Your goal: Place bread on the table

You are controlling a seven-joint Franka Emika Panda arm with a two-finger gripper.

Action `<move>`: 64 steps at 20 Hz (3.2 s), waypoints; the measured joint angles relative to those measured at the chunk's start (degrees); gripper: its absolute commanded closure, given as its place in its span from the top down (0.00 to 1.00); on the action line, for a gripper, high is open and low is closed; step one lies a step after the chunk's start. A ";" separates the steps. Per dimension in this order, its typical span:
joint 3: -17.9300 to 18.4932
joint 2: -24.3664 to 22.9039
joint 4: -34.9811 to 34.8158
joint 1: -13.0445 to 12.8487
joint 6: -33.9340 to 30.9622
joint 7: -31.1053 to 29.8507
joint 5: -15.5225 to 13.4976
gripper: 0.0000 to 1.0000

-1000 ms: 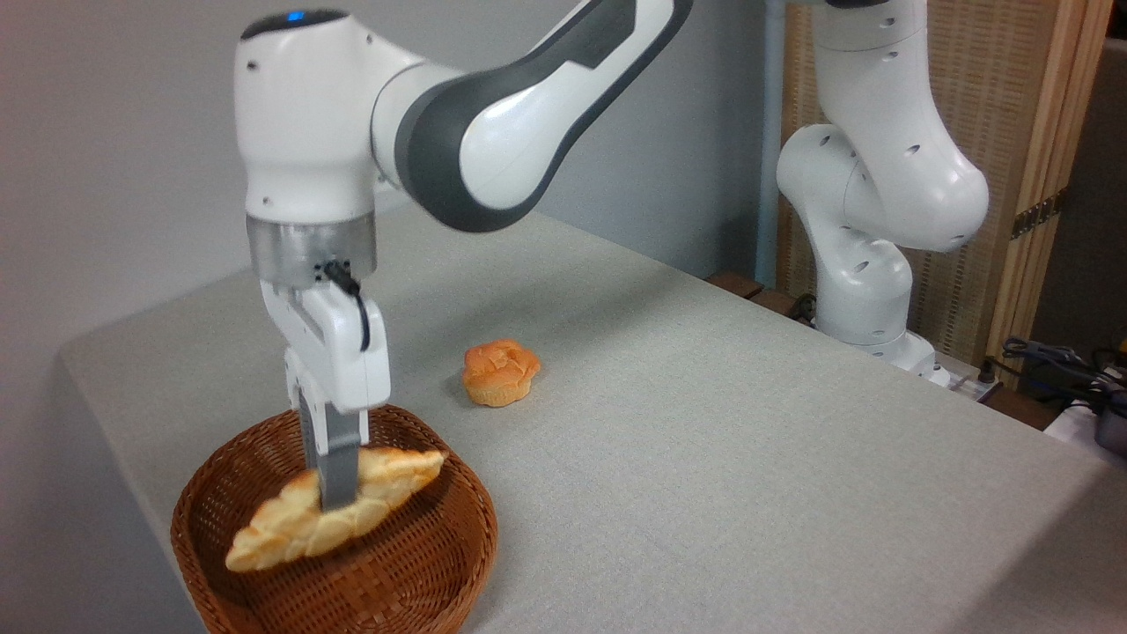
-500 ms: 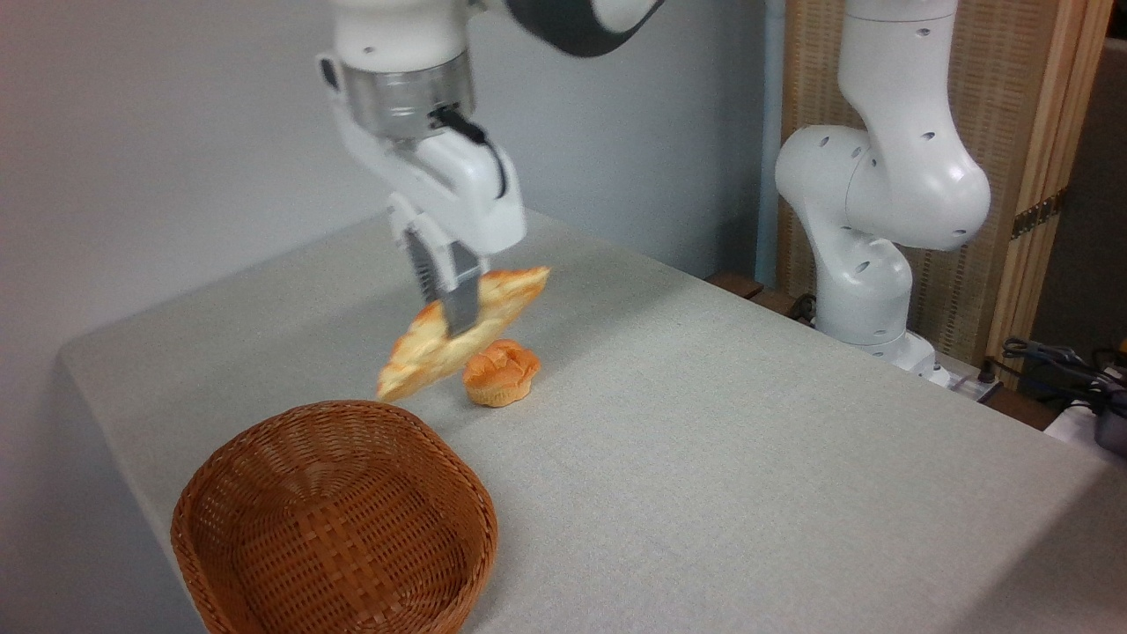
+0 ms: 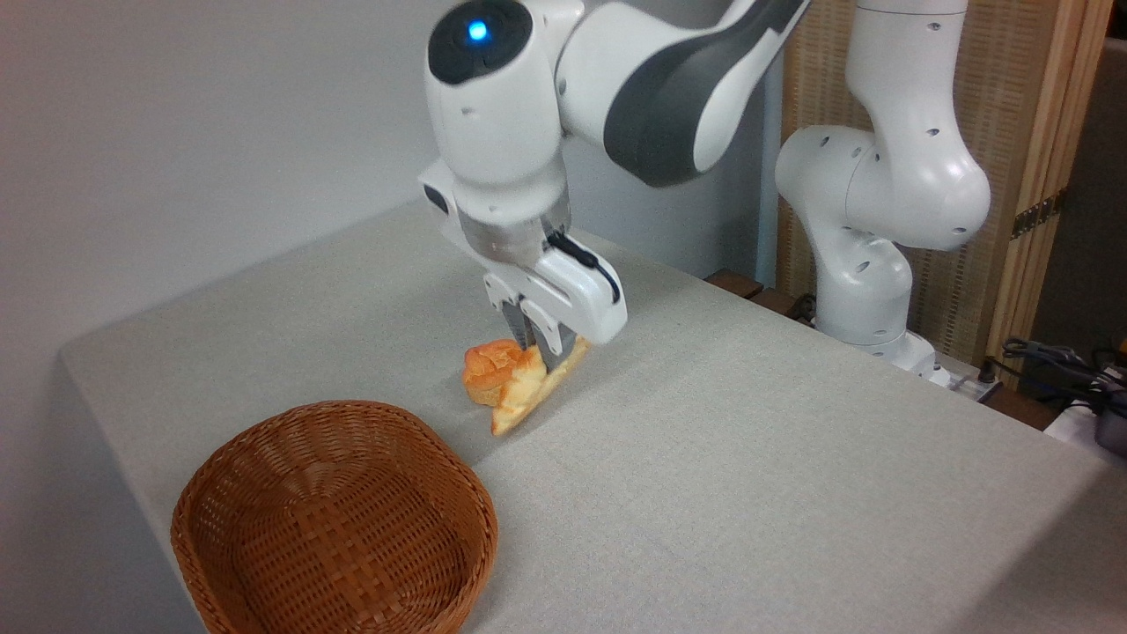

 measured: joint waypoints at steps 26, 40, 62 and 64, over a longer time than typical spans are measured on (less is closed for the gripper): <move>2.21 2.87 0.35 0.00 2.17 8.67 14.75 1.00; -4.16 1.26 21.19 -0.35 -2.55 -4.00 14.21 1.00; -4.17 5.33 27.86 -0.30 -7.10 -5.76 14.25 1.00; -3.63 5.38 28.09 -0.59 -7.15 -5.76 14.25 1.00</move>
